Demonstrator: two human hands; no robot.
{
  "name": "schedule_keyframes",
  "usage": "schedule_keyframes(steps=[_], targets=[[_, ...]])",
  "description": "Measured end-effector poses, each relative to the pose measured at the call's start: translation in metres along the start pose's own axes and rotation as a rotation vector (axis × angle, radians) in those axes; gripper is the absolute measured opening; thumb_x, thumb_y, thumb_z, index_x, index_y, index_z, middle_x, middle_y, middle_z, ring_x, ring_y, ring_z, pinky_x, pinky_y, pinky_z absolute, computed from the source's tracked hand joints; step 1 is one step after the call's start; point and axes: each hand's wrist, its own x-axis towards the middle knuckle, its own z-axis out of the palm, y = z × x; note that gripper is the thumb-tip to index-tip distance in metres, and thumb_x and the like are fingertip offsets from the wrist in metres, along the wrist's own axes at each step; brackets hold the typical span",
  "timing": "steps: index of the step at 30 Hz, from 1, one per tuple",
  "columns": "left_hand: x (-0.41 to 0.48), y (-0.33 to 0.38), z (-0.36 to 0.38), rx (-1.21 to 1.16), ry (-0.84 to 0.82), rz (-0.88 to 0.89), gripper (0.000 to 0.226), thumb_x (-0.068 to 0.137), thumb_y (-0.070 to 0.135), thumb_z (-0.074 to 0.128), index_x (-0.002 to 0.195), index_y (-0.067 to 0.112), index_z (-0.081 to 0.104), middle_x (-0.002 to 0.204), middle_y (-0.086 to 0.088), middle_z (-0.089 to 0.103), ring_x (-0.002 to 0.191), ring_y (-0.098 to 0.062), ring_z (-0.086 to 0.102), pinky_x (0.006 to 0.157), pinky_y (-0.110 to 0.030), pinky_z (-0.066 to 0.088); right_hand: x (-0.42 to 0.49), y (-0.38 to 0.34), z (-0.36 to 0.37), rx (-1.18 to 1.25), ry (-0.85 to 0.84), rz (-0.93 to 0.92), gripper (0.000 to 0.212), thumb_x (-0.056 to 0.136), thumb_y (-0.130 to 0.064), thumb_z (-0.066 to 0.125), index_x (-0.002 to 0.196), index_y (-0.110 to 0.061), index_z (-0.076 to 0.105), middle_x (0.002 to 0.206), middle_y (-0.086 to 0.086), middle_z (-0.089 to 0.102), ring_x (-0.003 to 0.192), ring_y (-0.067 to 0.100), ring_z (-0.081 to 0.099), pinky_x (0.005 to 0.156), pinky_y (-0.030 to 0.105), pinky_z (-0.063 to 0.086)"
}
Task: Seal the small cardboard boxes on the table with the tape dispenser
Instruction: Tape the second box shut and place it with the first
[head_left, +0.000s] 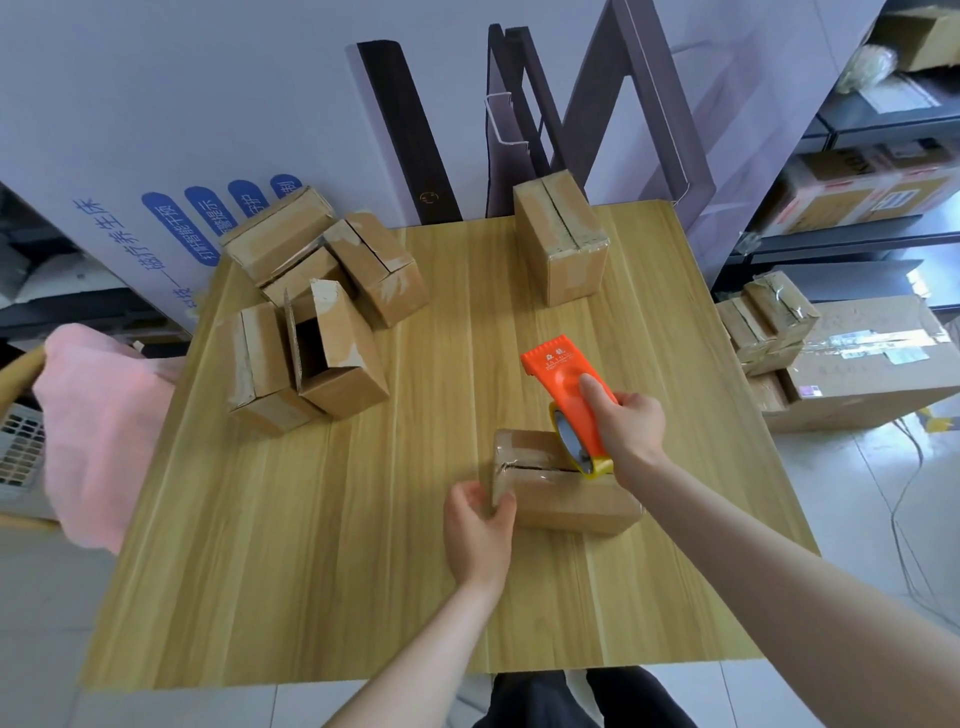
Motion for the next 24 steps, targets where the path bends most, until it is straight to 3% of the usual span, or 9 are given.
schedule_keyframes(steps=[3, 6, 8, 10, 13, 16, 18, 21, 24], targets=[[0.019, 0.032, 0.001, 0.218, 0.048, 0.325, 0.055, 0.077, 0.009, 0.069, 0.129, 0.012, 0.050, 0.129, 0.001, 0.052, 0.122, -0.016, 0.046, 0.101, -0.031, 0.041, -0.003, 0.001, -0.021, 0.123, 0.022, -0.013, 0.048, 0.081, -0.046, 0.069, 0.051, -0.012, 0.056, 0.041, -0.004, 0.052, 0.035, 0.010, 0.048, 0.034, 0.017, 0.035], [0.041, 0.069, 0.020, 0.490, -0.240, 0.738, 0.056, 0.082, 0.013, 0.067, 0.135, 0.016, 0.049, 0.139, -0.004, 0.050, 0.132, -0.022, 0.041, 0.110, -0.035, 0.032, -0.008, 0.003, -0.050, 0.197, 0.094, -0.065, 0.050, 0.083, -0.043, 0.069, 0.054, -0.004, 0.055, 0.041, -0.004, 0.050, 0.033, 0.007, 0.045, 0.033, 0.016, 0.033], [0.047, 0.086, 0.038, 0.658, -0.554, 0.723, 0.062, 0.083, 0.034, 0.068, 0.139, 0.028, 0.042, 0.144, 0.003, 0.045, 0.134, -0.021, 0.038, 0.107, -0.037, 0.031, -0.011, 0.003, -0.066, 0.186, 0.129, -0.094, 0.047, 0.084, -0.043, 0.068, 0.059, -0.004, 0.060, 0.044, -0.005, 0.049, 0.038, 0.006, 0.043, 0.038, 0.016, 0.033], [0.048, 0.089, 0.050, 0.837, -0.715, 0.696, 0.068, 0.077, 0.052, 0.067, 0.138, 0.038, 0.039, 0.141, 0.010, 0.047, 0.129, -0.019, 0.043, 0.101, -0.037, 0.035, -0.015, 0.004, -0.077, 0.171, 0.114, -0.125, 0.045, 0.085, -0.041, 0.068, 0.060, -0.004, 0.061, 0.046, -0.003, 0.051, 0.039, 0.006, 0.045, 0.038, 0.018, 0.035], [0.044, 0.072, 0.048, 0.893, -0.563, 0.639, 0.074, 0.069, 0.063, 0.066, 0.134, 0.037, 0.043, 0.132, 0.010, 0.053, 0.123, -0.019, 0.048, 0.099, -0.036, 0.035, -0.025, 0.004, -0.087, 0.156, 0.053, -0.154, 0.044, 0.086, -0.039, 0.068, 0.056, -0.007, 0.061, 0.043, -0.002, 0.054, 0.035, 0.010, 0.049, 0.032, 0.021, 0.037], [0.033, 0.046, 0.029, 0.772, -0.241, 0.301, 0.078, 0.066, 0.069, 0.057, 0.130, 0.026, 0.047, 0.124, 0.003, 0.056, 0.116, -0.022, 0.051, 0.089, -0.035, 0.039, -0.033, 0.001, -0.091, 0.157, -0.023, -0.169, 0.037, 0.087, -0.034, 0.068, 0.060, -0.010, 0.064, 0.041, -0.002, 0.058, 0.032, 0.011, 0.053, 0.028, 0.021, 0.037], [0.020, 0.033, 0.014, 0.691, -0.137, 0.120, 0.083, 0.068, 0.070, 0.055, 0.132, 0.019, 0.044, 0.126, -0.002, 0.054, 0.117, -0.024, 0.049, 0.088, -0.035, 0.039, -0.038, -0.003, -0.090, 0.180, -0.112, -0.171, 0.033, 0.088, -0.032, 0.068, 0.066, -0.007, 0.067, 0.044, 0.005, 0.061, 0.033, 0.018, 0.056, 0.028, 0.023, 0.040], [0.011, 0.039, 0.003, 0.628, -0.056, 0.119, 0.084, 0.075, 0.059, 0.061, 0.143, 0.016, 0.034, 0.137, -0.005, 0.046, 0.126, -0.025, 0.042, 0.098, -0.037, 0.039, -0.045, -0.012, -0.088, 0.177, -0.224, -0.186, 0.029, 0.088, -0.029, 0.068, 0.067, -0.008, 0.070, 0.049, 0.015, 0.062, 0.035, 0.029, 0.057, 0.030, 0.032, 0.046], [0.013, 0.089, -0.012, 0.212, -0.131, 0.170, 0.054, 0.087, 0.039, 0.061, 0.135, 0.018, 0.049, 0.134, -0.003, 0.053, 0.120, -0.017, 0.050, 0.097, -0.031, 0.041, -0.048, -0.023, -0.090, 0.139, -0.289, -0.238, 0.029, 0.088, -0.027, 0.068, 0.070, -0.004, 0.069, 0.053, 0.021, 0.062, 0.038, 0.032, 0.058, 0.033, 0.042, 0.050]])
